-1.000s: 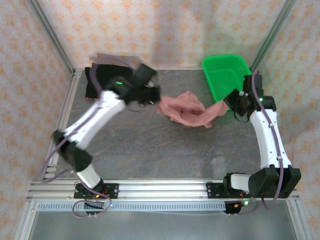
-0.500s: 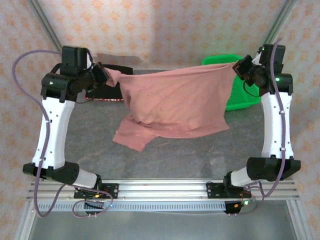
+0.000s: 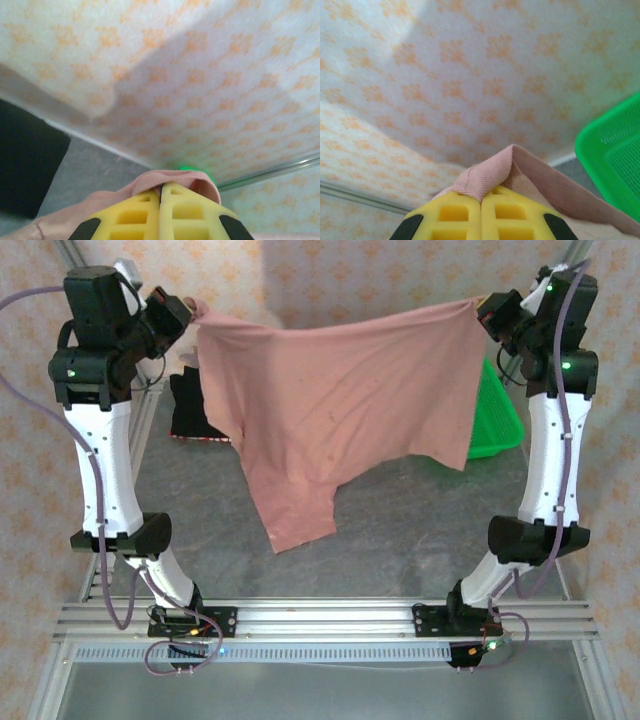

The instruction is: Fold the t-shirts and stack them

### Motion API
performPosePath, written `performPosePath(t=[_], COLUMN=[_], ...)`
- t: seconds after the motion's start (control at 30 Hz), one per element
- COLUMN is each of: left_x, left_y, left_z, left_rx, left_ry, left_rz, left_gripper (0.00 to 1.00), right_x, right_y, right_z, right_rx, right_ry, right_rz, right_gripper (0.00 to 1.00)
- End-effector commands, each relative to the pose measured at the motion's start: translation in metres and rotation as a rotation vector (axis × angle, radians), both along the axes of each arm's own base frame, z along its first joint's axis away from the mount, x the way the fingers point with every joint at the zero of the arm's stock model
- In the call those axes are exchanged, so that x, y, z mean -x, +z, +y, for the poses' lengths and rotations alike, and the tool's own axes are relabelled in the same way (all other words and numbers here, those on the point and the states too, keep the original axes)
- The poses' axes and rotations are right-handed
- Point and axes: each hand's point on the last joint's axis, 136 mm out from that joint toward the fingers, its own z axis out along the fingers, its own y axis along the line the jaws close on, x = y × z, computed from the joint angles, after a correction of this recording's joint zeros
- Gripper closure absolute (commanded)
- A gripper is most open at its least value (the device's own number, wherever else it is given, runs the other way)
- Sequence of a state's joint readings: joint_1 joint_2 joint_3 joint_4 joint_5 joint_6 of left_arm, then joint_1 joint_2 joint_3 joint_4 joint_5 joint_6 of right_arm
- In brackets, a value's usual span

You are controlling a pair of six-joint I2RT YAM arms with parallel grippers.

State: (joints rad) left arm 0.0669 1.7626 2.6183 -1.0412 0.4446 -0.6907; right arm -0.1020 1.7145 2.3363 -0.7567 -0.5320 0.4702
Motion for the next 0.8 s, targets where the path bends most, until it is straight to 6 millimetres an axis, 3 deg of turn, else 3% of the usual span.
performPosePath(t=[0.0,0.13,0.2,0.4,0.53,0.77], left_x=[-0.003,0.0,0.006,0.034,0.069,0.149], left_y=[0.052,0.087,0.094,0.075,0.077,0.097], left_z=[0.007,0.011,0.013,0.017,0.023,0.02], left_rx=[0.093,0.12,0.093,-0.07,-0.151,-0.255], left_ry=[-0.019,-0.046,-0.057,-0.034,0.031,0.094], left_rz=[-0.181,-0.307,-0.338,-0.276,-0.284,-0.375], left_gripper=[1.0,1.0,1.0,1.0,1.0,1.0], right_x=[-0.008,-0.016,-0.015,-0.002,0.029,0.099], right_y=[0.047,0.071,0.073,0.045,0.045,0.031], right_z=[-0.01,-0.012,-0.011,-0.009,0.002,0.022], right_rx=[0.001,-0.029,-0.025,-0.013,-0.035,-0.105], right_ry=[-0.029,-0.025,-0.022,-0.018,0.027,0.088], right_rz=[-0.161,-0.253,-0.263,-0.177,-0.183,-0.182], right_gripper=[1.0,1.0,1.0,1.0,1.0,1.0])
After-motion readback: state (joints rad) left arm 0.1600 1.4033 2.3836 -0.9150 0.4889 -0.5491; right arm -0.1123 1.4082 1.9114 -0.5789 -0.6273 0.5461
